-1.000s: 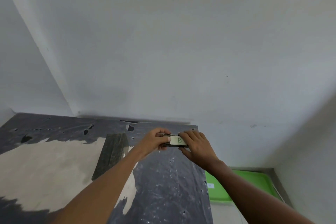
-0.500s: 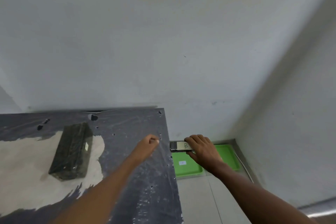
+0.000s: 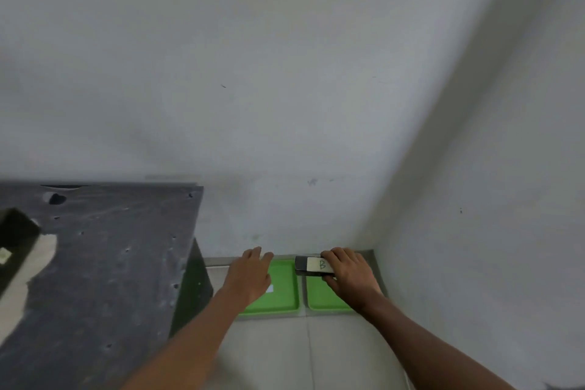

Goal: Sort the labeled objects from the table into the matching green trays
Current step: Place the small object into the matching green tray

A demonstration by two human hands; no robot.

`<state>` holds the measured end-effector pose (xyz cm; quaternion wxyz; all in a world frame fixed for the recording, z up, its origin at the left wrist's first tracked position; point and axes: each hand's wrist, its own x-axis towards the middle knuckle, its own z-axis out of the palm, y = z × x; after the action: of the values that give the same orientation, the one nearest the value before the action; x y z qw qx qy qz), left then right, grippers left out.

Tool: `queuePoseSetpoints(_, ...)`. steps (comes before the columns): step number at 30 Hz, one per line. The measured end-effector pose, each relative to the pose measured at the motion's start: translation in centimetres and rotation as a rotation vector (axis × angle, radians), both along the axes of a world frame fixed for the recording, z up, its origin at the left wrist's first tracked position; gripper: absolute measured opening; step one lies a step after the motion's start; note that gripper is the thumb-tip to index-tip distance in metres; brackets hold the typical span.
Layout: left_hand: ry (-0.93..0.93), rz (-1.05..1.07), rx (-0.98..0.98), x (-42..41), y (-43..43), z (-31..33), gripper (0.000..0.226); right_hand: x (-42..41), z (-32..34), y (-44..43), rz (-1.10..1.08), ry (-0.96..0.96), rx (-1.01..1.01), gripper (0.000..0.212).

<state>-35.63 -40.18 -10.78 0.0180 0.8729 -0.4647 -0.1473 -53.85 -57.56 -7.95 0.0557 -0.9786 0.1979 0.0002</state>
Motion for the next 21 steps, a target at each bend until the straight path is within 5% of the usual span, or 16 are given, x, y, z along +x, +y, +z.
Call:
queuePoseSetpoints(11,0.028,-0.029,0.076,-10.4,-11.1,-6.8,0.059,-8.7,-8.3,-11.9,-0.066,0.132,0.107,0.043)
queuePoseSetpoints(21,0.072,-0.001,0.068,-8.8,-16.6,-25.8,0.059,-6.4,-27.0,-17.1,-0.042,0.143,0.108,0.045)
